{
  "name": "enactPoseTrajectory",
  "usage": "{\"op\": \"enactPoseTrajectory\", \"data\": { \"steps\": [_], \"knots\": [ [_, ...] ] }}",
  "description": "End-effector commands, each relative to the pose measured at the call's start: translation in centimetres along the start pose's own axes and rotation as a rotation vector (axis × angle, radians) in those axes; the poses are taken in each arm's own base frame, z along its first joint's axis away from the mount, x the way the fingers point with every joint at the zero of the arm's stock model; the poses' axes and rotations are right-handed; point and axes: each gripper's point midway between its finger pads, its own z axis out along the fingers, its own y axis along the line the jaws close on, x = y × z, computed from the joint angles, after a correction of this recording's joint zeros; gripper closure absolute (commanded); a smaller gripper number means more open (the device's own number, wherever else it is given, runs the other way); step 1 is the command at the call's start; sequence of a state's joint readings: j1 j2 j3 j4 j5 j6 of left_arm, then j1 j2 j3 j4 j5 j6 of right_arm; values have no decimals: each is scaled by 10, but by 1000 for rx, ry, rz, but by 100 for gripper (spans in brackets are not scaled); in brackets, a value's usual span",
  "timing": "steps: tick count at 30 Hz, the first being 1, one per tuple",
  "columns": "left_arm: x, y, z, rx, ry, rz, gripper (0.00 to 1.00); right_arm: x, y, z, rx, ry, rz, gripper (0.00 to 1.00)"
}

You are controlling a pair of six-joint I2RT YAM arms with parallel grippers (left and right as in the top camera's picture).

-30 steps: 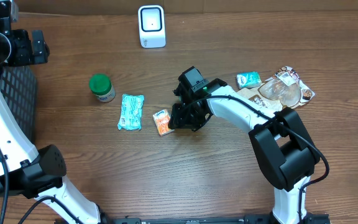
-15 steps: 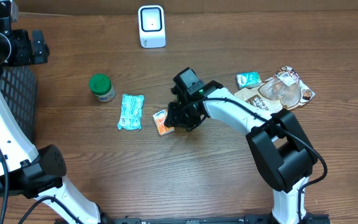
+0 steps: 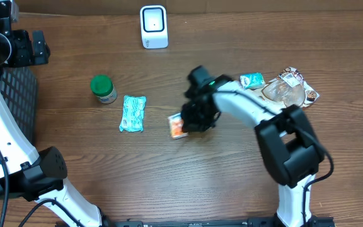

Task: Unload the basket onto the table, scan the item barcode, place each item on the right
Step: 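Lift the orange pack and carry it toward the scanner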

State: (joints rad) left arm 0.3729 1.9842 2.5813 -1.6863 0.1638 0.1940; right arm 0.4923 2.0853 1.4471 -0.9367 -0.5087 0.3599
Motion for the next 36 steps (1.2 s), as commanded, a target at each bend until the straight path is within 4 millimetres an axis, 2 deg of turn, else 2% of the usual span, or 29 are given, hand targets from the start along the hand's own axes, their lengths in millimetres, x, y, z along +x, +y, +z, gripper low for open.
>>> {"op": "enactPoseTrajectory", "data": {
  "steps": [1, 2, 6, 8, 13, 20, 24, 32, 36],
  "knots": [
    [-1, -2, -2, 11, -7, 10, 0, -17, 19, -69, -150, -98, -123, 96],
    [-1, -2, -2, 11, -7, 10, 0, -17, 23, -88, -200, -120, -125, 96],
    [-1, -2, -2, 11, -7, 10, 0, -12, 41, -132, -364, -166, -150, 96],
    [-1, -2, -2, 11, -7, 10, 1, -3, 59, -156, -500, -168, -178, 96],
    [-1, -2, -2, 11, -7, 10, 1, 15, 101, -189, -799, -112, -281, 96],
    [-1, -2, -2, 11, -7, 10, 0, 34, 127, -225, -1056, -28, -361, 96],
    [-1, -2, -2, 11, -7, 10, 1, 34, 127, -228, -1067, 6, -314, 96],
    [-1, -2, -2, 11, -7, 10, 0, 33, 128, -229, -1066, -9, -338, 96],
    [-1, -2, -2, 11, -7, 10, 1, 22, 122, -217, -983, -58, -322, 96]
  ]
}}
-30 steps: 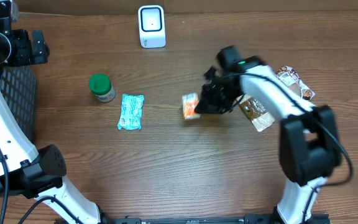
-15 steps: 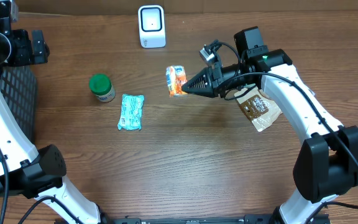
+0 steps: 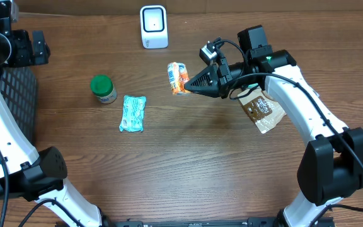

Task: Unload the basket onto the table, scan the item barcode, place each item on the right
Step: 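Lift the orange pack and carry it toward the scanner, then hold the orange pack under the scanner with the right gripper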

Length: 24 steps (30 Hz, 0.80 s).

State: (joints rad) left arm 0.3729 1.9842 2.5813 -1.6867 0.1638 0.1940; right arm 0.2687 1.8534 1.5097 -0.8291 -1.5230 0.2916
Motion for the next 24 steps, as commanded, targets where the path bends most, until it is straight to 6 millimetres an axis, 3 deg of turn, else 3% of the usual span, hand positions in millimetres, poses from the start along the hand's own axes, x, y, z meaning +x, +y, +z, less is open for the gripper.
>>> {"op": "enactPoseTrajectory", "data": {
  "steps": [1, 3, 9, 14, 18, 22, 24],
  "knots": [
    [-1, -2, -2, 10, -8, 10, 1, -7, -3, -2, 76, -34, -34, 96],
    [-1, -2, -2, 10, -8, 10, 1, -10, -13, -2, 135, -55, -28, 96],
    [-1, -2, -2, 10, -8, 10, 1, -7, -71, -10, 471, -121, 83, 96],
    [-1, -2, -2, 10, -8, 10, 0, 2, -97, -18, 674, -119, 113, 96],
    [-1, -2, -2, 10, -8, 10, 0, -8, -88, -31, 855, -156, 70, 96],
    [-1, -2, -2, 10, -8, 10, 1, -36, -52, -52, 1048, -267, -42, 96],
    [-1, -2, -2, 10, -8, 10, 0, -60, -30, -77, 1223, -397, -106, 96]
  ]
}}
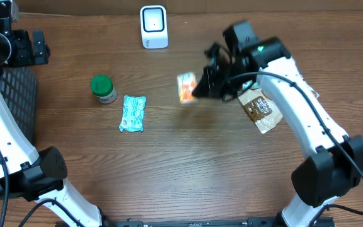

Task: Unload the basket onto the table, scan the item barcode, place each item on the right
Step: 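Hold the orange pack under the scanner with the right gripper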

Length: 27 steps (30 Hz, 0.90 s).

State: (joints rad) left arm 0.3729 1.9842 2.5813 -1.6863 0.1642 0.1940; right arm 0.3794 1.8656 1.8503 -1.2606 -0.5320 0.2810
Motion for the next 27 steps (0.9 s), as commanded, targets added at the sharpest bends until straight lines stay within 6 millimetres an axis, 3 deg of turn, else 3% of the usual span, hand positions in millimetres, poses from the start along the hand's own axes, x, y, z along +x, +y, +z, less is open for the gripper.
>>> {"op": "enactPoseTrajectory", "data": {
  "steps": [1, 3, 6, 9, 13, 17, 23, 27],
  "knots": [
    [-1, -2, -2, 10, -7, 10, 1, -59, -16, -54, 360, -309, -49, 96],
    [-1, -2, -2, 10, -7, 10, 0, -84, -17, -73, 487, -424, -64, 96],
    [-1, -2, -2, 10, -7, 10, 0, -120, -16, -75, 586, -524, -91, 96],
    [-1, -2, -2, 10, -7, 10, 0, -146, -21, -59, 617, -556, -125, 96],
    [-1, -2, -2, 10, -7, 10, 0, -187, -40, -21, 709, -594, -247, 96],
    [-1, -2, -2, 10, -7, 10, 0, -222, -52, -2, 858, -674, -358, 96],
    [-1, -2, -2, 10, -7, 10, 0, -265, -23, 34, 942, -792, -655, 96],
    [-1, -2, -2, 10, -7, 10, 1, -280, 3, 60, 999, -838, -874, 96]
  ]
}}
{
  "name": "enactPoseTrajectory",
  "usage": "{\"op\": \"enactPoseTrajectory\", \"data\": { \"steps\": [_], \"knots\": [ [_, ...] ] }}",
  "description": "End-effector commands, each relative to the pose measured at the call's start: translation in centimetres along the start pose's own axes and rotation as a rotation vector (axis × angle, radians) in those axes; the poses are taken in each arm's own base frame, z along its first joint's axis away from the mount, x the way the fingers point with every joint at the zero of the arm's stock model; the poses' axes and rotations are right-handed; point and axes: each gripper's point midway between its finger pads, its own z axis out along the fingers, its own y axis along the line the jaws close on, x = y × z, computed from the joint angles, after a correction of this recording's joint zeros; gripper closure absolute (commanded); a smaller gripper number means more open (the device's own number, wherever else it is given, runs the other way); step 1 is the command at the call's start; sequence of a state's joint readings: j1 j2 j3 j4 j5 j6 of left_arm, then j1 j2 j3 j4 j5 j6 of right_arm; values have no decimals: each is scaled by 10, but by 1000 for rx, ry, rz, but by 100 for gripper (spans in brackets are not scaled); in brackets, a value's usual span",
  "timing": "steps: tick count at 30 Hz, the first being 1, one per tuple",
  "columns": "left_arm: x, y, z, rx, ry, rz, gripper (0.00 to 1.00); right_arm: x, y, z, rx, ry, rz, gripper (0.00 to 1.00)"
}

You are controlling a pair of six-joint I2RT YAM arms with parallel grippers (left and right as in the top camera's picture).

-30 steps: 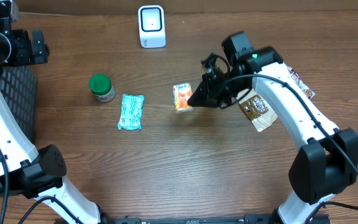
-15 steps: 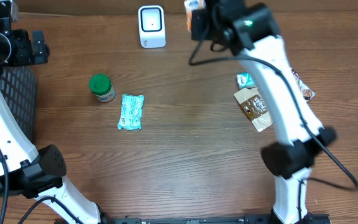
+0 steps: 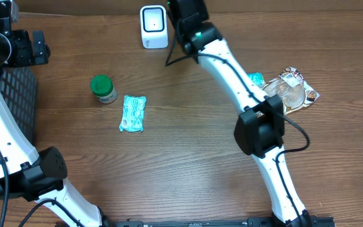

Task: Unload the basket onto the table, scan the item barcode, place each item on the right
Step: 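Hold the orange pack under the scanner with the right gripper, then carry the orange pack right and drop it onto the bag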

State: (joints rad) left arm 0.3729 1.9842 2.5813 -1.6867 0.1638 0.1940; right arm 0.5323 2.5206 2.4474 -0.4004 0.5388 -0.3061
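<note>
The white barcode scanner stands at the far edge of the table. My right arm reaches across to it, and my right gripper sits just to the scanner's right, at the top of the overhead view. The arm's own dark body covers the fingers, so their state does not show. The orange packet is out of sight, hidden by the gripper or the arm. My left gripper rests far left, fingers apart and holding nothing.
A green-lidded jar and a teal packet lie left of centre. A clear snack bag and a small teal packet sit at the right. A black crate stands at the left edge.
My right gripper has moved from mid-table, right of centre, up and left to just beside the scanner. The orange packet it held, then in plain view, no longer shows.
My right gripper was down on the orange packet lying at mid-table. Then it held the packet lifted and turned sideways toward the scanner, then a little lower and nearer the centre. Now the gripper is right beside the scanner and the packet is hidden.
</note>
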Motion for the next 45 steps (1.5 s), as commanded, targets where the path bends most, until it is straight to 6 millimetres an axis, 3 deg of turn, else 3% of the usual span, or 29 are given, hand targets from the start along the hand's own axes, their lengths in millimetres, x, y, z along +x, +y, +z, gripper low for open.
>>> {"op": "enactPoseTrajectory", "data": {
  "steps": [1, 6, 11, 33, 36, 39, 42, 45],
  "knots": [
    [-1, -2, -2, 10, -8, 10, 0, -5, 31, 3, 18, -59, -285, 96],
    [-1, -2, -2, 10, -8, 10, 0, 13, 64, 15, -11, -72, -350, 96],
    [-1, -2, -2, 10, -8, 10, 0, 40, 81, 28, -30, -37, -377, 96],
    [-1, -2, -2, 10, -8, 10, 0, 33, 70, 24, 19, -29, -447, 96],
    [-1, -2, -2, 10, -8, 10, 0, 20, 64, 11, -1, -30, -431, 96],
    [-1, -2, -2, 10, -8, 10, 0, -19, 44, -22, -55, -57, -261, 96],
    [-1, -2, -2, 10, -8, 10, 0, -49, 26, -64, -146, -57, -126, 96],
    [-1, -2, -2, 10, -8, 10, 1, -77, 8, -122, -280, -41, 52, 96]
  ]
}}
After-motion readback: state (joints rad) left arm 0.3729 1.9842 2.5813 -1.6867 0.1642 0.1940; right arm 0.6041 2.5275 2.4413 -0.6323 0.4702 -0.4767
